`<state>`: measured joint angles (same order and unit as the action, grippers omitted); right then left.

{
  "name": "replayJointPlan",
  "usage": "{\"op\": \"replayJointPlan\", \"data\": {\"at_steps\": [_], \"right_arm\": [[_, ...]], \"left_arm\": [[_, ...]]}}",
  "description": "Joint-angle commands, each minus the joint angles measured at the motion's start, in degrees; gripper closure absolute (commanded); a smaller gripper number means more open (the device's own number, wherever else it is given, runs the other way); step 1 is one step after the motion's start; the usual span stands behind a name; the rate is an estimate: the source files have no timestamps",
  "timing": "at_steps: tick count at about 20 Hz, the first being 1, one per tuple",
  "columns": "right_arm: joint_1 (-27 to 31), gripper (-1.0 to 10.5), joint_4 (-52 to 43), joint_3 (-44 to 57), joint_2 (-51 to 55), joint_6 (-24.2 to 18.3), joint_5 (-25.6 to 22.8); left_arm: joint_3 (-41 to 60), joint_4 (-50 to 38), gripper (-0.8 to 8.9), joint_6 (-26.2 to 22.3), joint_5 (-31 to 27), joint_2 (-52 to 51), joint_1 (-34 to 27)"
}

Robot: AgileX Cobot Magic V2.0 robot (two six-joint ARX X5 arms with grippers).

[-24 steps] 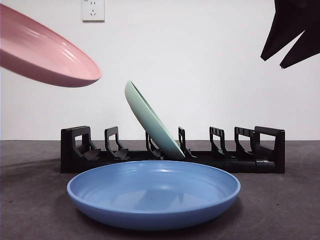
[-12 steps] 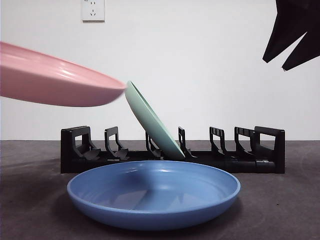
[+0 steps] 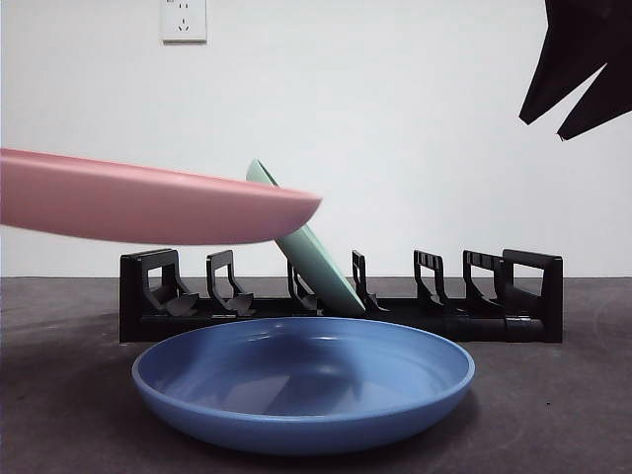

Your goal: Place the plate

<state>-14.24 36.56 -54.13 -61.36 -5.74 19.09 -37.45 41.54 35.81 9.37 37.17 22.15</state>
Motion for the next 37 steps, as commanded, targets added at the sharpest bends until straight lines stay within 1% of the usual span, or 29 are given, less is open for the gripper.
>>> {"op": "replayJointPlan", "data": {"at_steps": [1,5,7,12,15,18,23,27,31,32,34,36,37], "right_arm": [[-0.31,6.8,-0.37,-0.57,-0.26,-0.28,-0.04],[-0.31,6.8,-0.44,-0.57,-0.26,-0.28,-0.04],[-0.31,6.8,-0.44,-0.57,-0.26,-0.28,-0.04],[-0.31,6.8,-0.52,-0.57,-0.26,-0.28,-0.04],[-0.31,6.8,-0.50,-0.57,-0.26,-0.28,-0.04],[-0.31,6.8,-0.50,-0.57,-0.26,-0.28,-0.04],[-0.31,6.8,-0.46,-0.57,-0.26,-0.24,-0.02],[-1.16,6.8,-0.48,-0.57,-0.26,-0.24,-0.02],[-1.60,6.8,-0.46,-0.57,-0.26,-0.26,-0.02],[-1.66,6.8,-0.46,-0.57,-0.26,-0.26,-0.02],[-1.77,6.8,-0.44,-0.57,-0.26,-0.26,-0.02],[-1.77,6.8,-0.37,-0.57,-0.26,-0.24,-0.02],[-1.77,6.8,-0.31,-0.57,-0.26,-0.24,-0.02]], "left_arm": [[0.68,-2.29,8.03,2.47,0.35,2.08,1.29],[0.94,-6.38,8.04,3.23,-0.42,7.13,3.65],[0.94,-9.53,8.03,4.24,-1.81,10.71,5.20],[0.94,-15.74,8.03,4.33,-4.90,19.54,10.10],[0.94,-19.06,8.03,4.39,-8.39,23.76,13.64],[0.94,-22.67,8.04,5.75,-9.25,27.12,16.06],[0.94,-25.99,8.03,6.29,-11.37,31.23,17.62],[0.94,-27.91,8.03,6.29,-11.32,34.84,17.62],[0.94,-27.85,7.98,6.29,-11.26,37.00,17.70],[0.94,-27.85,7.68,6.29,-11.26,37.00,17.68],[0.87,-27.85,6.71,6.32,-11.26,36.96,17.68],[0.85,-27.58,6.19,6.27,-11.19,36.39,17.68],[0.74,-26.99,6.11,5.92,-11.08,35.56,17.68]]}}
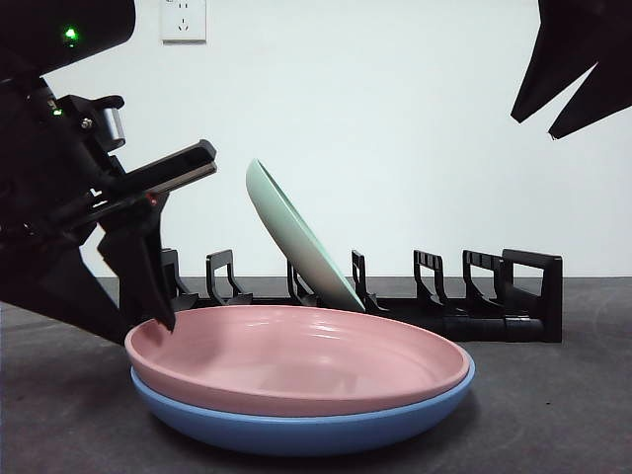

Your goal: Place the plate

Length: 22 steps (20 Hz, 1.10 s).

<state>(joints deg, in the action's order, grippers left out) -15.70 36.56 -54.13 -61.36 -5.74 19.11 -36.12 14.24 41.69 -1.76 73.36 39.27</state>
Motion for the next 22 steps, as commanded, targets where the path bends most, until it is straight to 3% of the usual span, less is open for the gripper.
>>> {"op": "replayJointPlan", "data": {"at_steps": [1,8,15,17,22], "right_arm": [[-0.31,6.8,-0.17,-0.57,-0.26,-0.24,-0.07],[-0.31,6.8,0.35,-0.57,-0.26,0.63,-0.09],[-2.93,6.8,-1.46,-0.63,-0.72,4.42,-0.09],[-4.48,6.8,-2.93,-0.98,-1.92,8.24,-0.02],[-10.97,6.8,-0.20,-12.13,-12.55,16.70,0.77]], "left_arm": [[-0.90,1.53,6.11,-1.01,0.13,-1.90,0.55],[-7.89,18.56,5.23,-17.16,-0.79,-18.23,-4.28],[-17.05,27.69,5.01,-37.75,-1.53,-30.14,-18.64],[-18.64,29.42,5.01,-40.65,-1.53,-31.67,-22.67],[-18.88,29.68,5.01,-41.00,-1.53,-33.53,-26.43]]}}
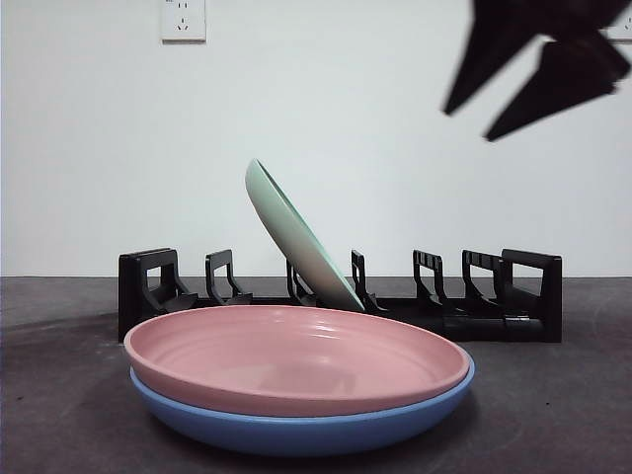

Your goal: Place the plate

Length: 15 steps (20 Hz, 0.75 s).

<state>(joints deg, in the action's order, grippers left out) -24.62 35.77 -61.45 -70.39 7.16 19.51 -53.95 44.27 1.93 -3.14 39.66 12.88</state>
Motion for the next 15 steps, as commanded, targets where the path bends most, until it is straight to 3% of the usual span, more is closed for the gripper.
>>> {"op": "replayJointPlan", "data": {"at_steps": [1,7,9,15], "right_arm": [[-3.65,6.8,2.23,-9.14,-7.10,4.52,0.39],[-9.90,6.8,7.93,-32.20,-26.16,4.83,-0.79],[-11.10,6.8,7.76,-37.68,-31.12,4.57,-3.65],[-12.15,6.8,7.56,-44.76,-40.00,4.59,-6.05]], "left_arm": [[-1.05,-0.35,5.01,-1.25,-0.15,0.04,-0.09],[-1.05,-0.37,5.01,0.28,-0.15,0.07,-0.09],[-1.05,-0.39,5.01,0.22,-0.15,0.07,-0.13],[-1.05,-0.59,5.01,0.22,-1.55,0.07,-0.13]]}}
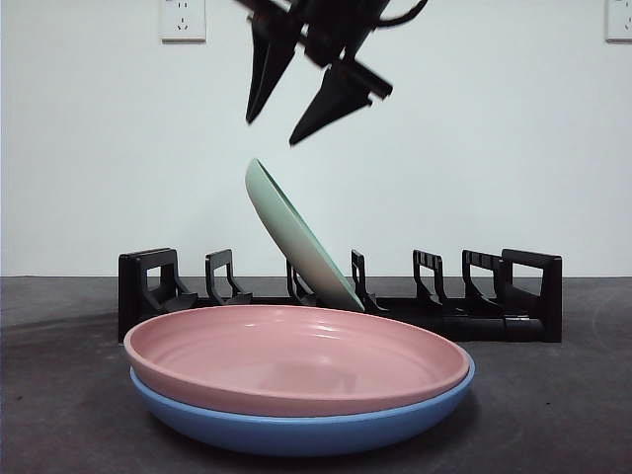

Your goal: Place the plate

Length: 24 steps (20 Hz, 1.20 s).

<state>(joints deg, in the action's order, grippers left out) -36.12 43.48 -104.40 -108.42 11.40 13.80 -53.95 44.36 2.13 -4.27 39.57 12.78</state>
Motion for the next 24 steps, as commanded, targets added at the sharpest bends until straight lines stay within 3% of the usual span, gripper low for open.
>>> {"op": "replayJointPlan", "data": {"at_steps": [1,12,19,24], "right_arm": [[-0.68,6.8,-0.20,-1.81,-2.62,0.35,-0.31],[-2.03,6.9,-0.87,-1.81,-6.29,0.20,-0.35],[-2.78,9.2,-1.01,-1.79,-6.45,0.09,-0.37],[-3.02,9.3,-0.59,-1.86,-6.27,0.07,-0.20]], "left_arm": [[-1.05,-0.68,5.01,0.02,-0.44,0.15,-0.02],[-1.05,-0.68,5.01,0.02,-0.46,0.59,-0.02],[-1.05,-0.68,5.01,0.00,-0.48,0.59,-0.02],[-1.05,-0.66,5.01,0.02,-0.48,0.59,-0.02]]}}
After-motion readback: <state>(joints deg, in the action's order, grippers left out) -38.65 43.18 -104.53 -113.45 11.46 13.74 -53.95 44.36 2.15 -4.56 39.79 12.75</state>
